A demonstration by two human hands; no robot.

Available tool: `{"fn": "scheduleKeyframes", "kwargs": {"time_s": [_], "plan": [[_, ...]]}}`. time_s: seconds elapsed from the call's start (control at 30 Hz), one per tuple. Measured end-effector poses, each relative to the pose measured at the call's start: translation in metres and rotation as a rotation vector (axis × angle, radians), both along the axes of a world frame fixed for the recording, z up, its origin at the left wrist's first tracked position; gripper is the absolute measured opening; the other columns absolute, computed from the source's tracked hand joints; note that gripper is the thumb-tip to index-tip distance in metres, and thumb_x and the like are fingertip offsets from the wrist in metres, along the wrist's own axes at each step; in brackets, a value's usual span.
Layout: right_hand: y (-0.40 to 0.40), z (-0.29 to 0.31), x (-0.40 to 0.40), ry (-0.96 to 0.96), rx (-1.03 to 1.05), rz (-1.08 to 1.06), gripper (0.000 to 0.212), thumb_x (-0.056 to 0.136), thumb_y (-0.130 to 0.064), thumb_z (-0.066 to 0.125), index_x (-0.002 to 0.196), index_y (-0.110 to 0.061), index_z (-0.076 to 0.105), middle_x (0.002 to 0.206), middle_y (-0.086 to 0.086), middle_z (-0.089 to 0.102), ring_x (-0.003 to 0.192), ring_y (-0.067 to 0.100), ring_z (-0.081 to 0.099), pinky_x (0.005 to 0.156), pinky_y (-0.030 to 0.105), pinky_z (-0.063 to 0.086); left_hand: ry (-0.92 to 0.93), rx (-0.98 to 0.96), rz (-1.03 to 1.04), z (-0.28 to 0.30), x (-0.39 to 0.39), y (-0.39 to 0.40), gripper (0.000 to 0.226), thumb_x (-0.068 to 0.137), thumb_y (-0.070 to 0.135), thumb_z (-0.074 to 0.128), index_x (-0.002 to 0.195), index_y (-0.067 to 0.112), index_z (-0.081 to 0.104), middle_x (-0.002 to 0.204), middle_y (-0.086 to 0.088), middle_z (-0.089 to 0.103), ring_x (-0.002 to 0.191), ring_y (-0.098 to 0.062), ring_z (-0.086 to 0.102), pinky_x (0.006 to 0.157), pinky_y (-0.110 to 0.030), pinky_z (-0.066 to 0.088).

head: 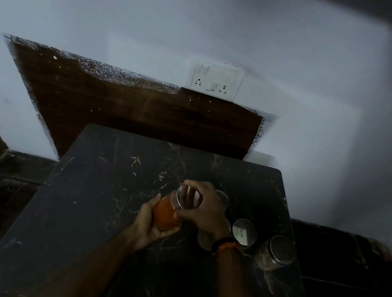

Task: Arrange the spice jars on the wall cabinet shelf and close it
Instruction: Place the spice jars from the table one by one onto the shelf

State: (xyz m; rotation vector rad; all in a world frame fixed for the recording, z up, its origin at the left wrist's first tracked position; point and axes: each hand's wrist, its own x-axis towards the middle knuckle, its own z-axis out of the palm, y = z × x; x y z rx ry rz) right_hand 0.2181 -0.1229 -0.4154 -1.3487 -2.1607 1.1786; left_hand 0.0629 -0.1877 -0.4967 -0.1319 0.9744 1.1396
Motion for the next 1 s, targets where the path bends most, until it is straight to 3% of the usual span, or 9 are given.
{"fn": "scheduleKeyframes", "kwargs": {"time_s": [0.1,0.3,0.4,0.53,0.63,0.77,0.9,1.0], "plan": [[0.004,0.015,0.005,0.12,-0.045,-0.015,0.082,0.069,-0.017,0.087,0.14,-0.032,0.049,0.143,-0.008,0.044,0.132,0.014,0.043,0.104,0.035,0.042,-0.118,0.12,0.033,0.013,-0.001,-0.002,0.054,0.09,0.052,0.058,0.133,0.021,0.05,0.137,-0.027,0.051,0.117,-0.045,0.061,0.084,-0.052,0.058],[0.008,0.033,0.007,0.422,-0.127,-0.131,0.076,0.079,-0.009,0.08,0.145,-0.026,0.047,0.148,-0.002,0.049,0.135,0.018,0.048,0.11,0.048,0.044,-0.171,0.338,0.132,0.04,0.005,0.002,0.059,0.09,0.04,0.064,0.143,0.02,0.048,0.143,-0.028,0.047,0.128,-0.047,0.053,0.105,-0.055,0.046],[0.005,0.035,0.003,0.559,-0.137,-0.237,0.067,0.086,-0.023,0.076,0.145,-0.029,0.046,0.149,-0.001,0.048,0.128,0.016,0.052,0.107,0.047,0.047,-0.095,0.469,0.15,0.056,0.008,0.007,0.063,0.084,0.028,0.07,0.144,0.024,0.052,0.146,-0.023,0.046,0.132,-0.045,0.049,0.108,-0.06,0.042],[0.006,0.038,-0.002,0.696,-0.171,-0.328,0.078,0.082,-0.045,0.07,0.151,-0.031,0.037,0.152,0.004,0.044,0.13,0.022,0.051,0.109,0.05,0.045,0.043,0.585,0.102,0.074,0.012,0.013,0.07,0.078,0.021,0.073,0.144,0.028,0.051,0.15,-0.016,0.043,0.135,-0.041,0.047,0.108,-0.062,0.042],[0.012,0.04,-0.004,0.757,-0.197,-0.358,0.081,0.082,-0.048,0.065,0.154,-0.03,0.033,0.154,0.008,0.041,0.134,0.028,0.049,0.111,0.053,0.042,0.134,0.631,0.077,0.083,0.016,0.015,0.075,0.078,0.014,0.074,0.146,0.03,0.048,0.151,-0.011,0.042,0.136,-0.038,0.046,0.107,-0.06,0.044],[0.02,0.042,-0.006,0.79,-0.216,-0.366,0.087,0.08,-0.046,0.066,0.156,-0.028,0.027,0.151,0.009,0.042,0.123,0.025,0.056,0.1,0.046,0.051,0.235,0.651,0.076,0.094,0.023,0.015,0.083,0.071,0.003,0.079,0.144,0.03,0.051,0.149,-0.007,0.045,0.133,-0.033,0.051,0.1,-0.052,0.052],[0.024,0.044,-0.008,0.806,-0.257,-0.355,0.087,0.079,-0.047,0.066,0.156,-0.03,0.028,0.15,0.011,0.042,0.124,0.033,0.056,0.102,0.057,0.05,0.414,0.692,0.013,0.103,0.03,0.014,0.085,0.068,0.003,0.081,0.142,0.034,0.052,0.145,0.0,0.05,0.13,-0.026,0.053,0.091,-0.042,0.057],[0.028,0.049,-0.006,0.86,-0.283,-0.338,0.079,0.082,-0.044,0.064,0.153,-0.029,0.034,0.142,0.01,0.05,0.117,0.032,0.061,0.09,0.047,0.056,0.347,0.699,0.011,0.106,0.029,0.014,0.077,0.075,0.005,0.076,0.143,0.031,0.05,0.145,-0.004,0.049,0.131,-0.029,0.053,0.097,-0.051,0.054]]}}
